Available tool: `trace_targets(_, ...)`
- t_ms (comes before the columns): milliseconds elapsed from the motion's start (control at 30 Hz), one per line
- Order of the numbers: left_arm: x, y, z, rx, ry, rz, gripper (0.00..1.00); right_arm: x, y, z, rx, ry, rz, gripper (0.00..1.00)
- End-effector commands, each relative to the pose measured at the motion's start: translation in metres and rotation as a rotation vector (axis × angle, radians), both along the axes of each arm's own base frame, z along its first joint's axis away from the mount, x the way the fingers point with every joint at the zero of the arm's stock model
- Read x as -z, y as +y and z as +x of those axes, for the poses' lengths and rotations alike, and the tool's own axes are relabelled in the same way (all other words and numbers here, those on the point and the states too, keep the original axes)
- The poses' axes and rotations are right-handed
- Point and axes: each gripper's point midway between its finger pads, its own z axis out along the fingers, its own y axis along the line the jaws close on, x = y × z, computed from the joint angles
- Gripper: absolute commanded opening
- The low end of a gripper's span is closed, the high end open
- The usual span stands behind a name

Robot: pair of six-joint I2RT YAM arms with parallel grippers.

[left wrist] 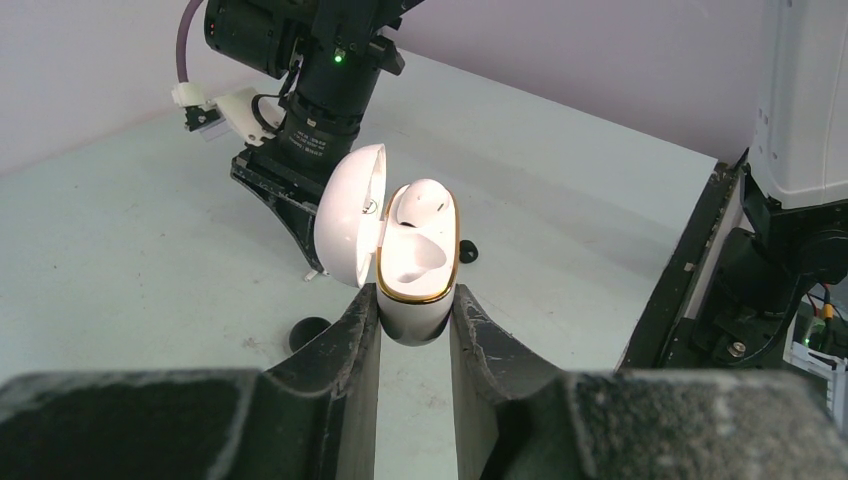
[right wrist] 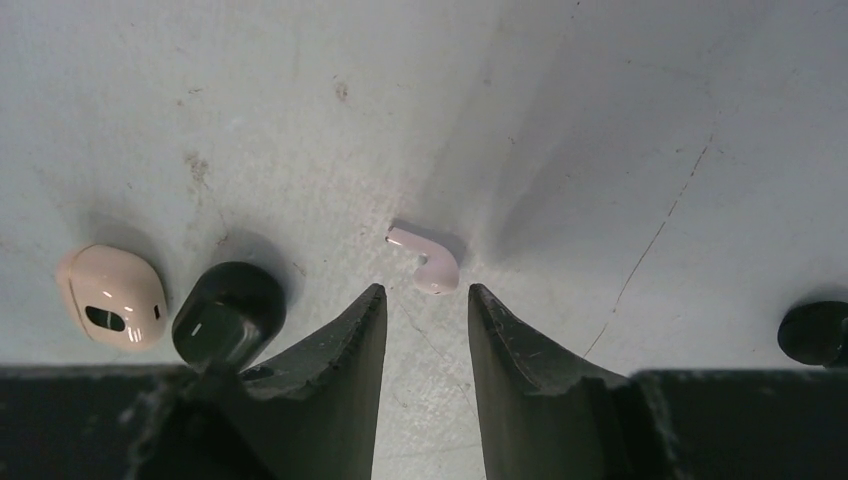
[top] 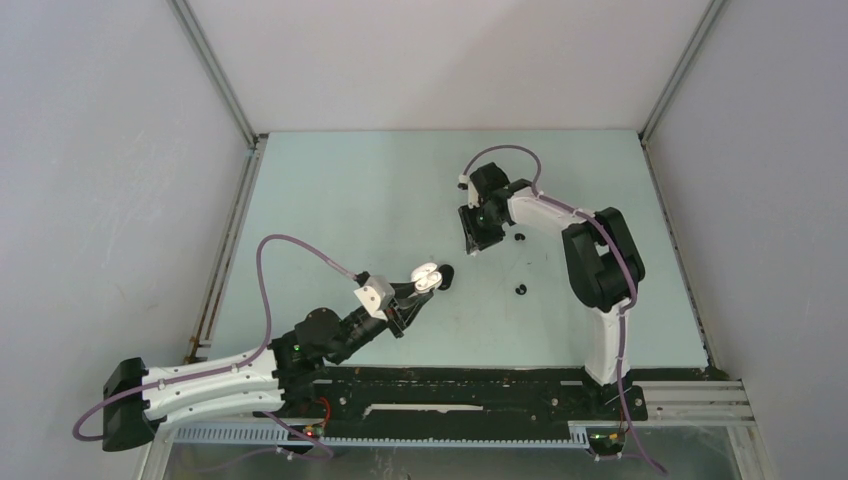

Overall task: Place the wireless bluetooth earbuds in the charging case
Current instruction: Pick up the earbud from the center of the board.

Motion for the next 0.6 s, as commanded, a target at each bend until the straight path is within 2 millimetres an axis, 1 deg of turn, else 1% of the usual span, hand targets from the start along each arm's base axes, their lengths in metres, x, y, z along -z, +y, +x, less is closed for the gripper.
trace_targets(0,-0.022,-0.001,-0.003,0.008,-0.012,-0.065,0.0,-0.001,0.002,0.01,0.015,-0.012,-0.006,0.36)
trace_targets(67,-0.021,-0.001,-0.003,0.009,-0.01,-0.064,0.0,0.001,0.002,0.009,0.014,-0.002,-0.004,0.32)
trace_targets(233,-0.021,-0.001,-0.003,0.009,-0.009,-0.065,0.0,0.006,0.002,0.009,0.008,0.009,-0.002,0.27)
trace_targets(400,-0.019,-0.001,-0.003,0.01,-0.005,-0.063,0.0,0.01,0.002,0.01,0.002,0.018,-0.007,0.27)
trace_targets(567,-0.02,-0.002,-0.004,0.016,-0.004,-0.064,0.0,0.013,0.004,0.013,0.0,0.02,-0.006,0.3)
